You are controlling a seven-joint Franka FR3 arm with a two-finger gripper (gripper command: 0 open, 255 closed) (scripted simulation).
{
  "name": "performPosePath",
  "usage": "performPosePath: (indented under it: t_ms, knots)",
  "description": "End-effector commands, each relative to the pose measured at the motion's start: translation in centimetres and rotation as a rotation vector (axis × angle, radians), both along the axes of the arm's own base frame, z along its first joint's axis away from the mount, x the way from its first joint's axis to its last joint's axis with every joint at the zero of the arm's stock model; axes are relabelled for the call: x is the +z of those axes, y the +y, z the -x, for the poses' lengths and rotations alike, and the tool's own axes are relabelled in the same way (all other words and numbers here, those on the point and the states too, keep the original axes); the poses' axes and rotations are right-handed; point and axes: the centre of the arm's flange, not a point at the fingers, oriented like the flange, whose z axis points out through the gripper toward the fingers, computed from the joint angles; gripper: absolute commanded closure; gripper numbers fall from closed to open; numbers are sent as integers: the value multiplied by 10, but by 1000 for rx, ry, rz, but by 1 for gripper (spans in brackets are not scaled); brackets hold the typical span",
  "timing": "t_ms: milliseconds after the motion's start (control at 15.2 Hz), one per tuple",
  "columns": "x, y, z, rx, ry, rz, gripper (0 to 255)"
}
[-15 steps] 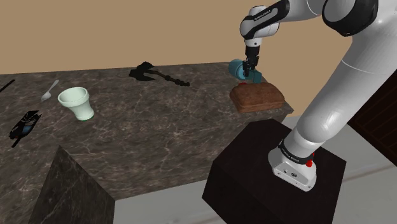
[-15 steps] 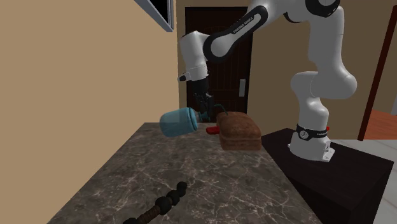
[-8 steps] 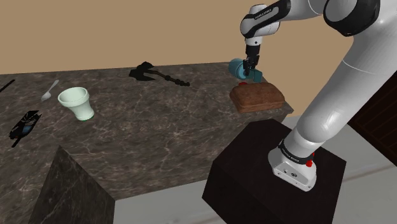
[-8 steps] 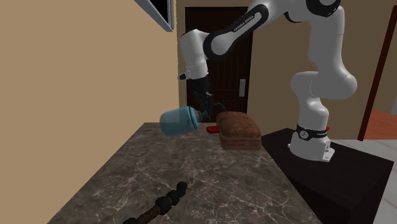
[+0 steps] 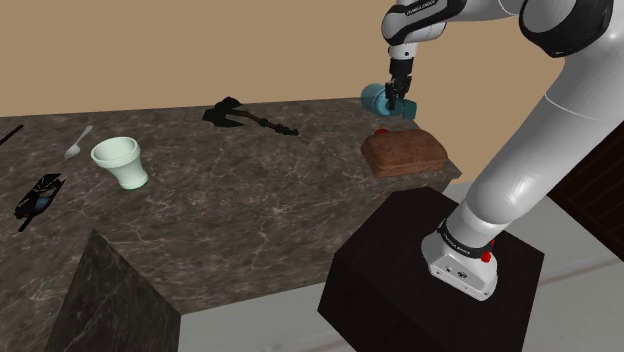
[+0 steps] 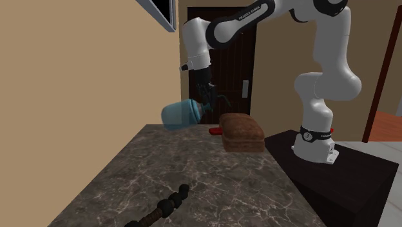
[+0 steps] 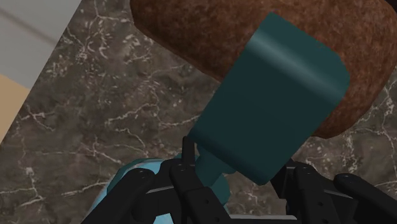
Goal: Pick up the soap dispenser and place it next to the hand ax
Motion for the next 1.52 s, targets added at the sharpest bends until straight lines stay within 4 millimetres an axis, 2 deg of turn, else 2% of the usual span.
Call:
performPosePath:
  t_ms: [0,1452]
  knots:
    - [11,1,0,0,0,0,255]
    - [127,1,0,0,0,0,255]
